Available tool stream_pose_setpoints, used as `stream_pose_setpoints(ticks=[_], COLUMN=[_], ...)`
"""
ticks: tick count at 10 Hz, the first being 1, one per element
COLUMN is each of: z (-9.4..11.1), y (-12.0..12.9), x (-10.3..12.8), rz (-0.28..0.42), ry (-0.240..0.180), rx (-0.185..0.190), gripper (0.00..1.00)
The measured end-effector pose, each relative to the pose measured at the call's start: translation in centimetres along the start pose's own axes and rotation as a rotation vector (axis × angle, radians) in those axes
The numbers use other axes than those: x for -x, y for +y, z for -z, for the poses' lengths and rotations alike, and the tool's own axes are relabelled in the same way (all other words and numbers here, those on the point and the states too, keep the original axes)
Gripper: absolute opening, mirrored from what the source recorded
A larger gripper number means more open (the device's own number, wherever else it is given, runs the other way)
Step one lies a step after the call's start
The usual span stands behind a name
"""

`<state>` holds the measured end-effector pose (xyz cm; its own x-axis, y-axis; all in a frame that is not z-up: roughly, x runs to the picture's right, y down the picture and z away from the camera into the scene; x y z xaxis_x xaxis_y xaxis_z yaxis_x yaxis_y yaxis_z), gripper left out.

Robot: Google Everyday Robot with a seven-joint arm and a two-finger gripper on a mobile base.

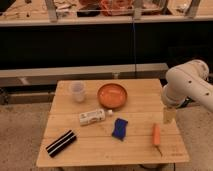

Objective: Drag the ceramic bowl in a circle

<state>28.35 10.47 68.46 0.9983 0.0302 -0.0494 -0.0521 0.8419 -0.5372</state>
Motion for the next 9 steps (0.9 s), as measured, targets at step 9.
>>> stream_pose_setpoints(ticks=[9], z=[0.0], y=[-1.8], x=[3.2], rz=[0.1], ry=[0.022], rx=[-0.031], gripper=[0.8])
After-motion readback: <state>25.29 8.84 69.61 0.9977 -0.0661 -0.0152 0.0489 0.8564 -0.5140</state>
